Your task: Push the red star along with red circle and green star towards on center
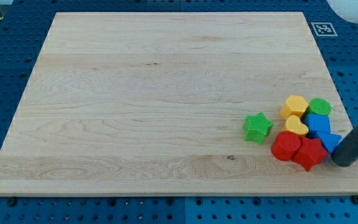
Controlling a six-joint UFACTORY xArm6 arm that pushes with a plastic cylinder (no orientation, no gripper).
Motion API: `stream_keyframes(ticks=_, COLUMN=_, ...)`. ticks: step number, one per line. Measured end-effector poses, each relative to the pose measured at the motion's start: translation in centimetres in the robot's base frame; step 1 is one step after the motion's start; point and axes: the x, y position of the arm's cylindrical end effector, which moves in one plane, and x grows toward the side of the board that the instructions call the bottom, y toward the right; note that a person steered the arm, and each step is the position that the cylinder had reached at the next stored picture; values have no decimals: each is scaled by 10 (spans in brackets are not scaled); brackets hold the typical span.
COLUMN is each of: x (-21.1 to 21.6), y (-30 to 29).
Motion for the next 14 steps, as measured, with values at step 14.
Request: stream_keyframes(ticks=14, x=-62, y=-129)
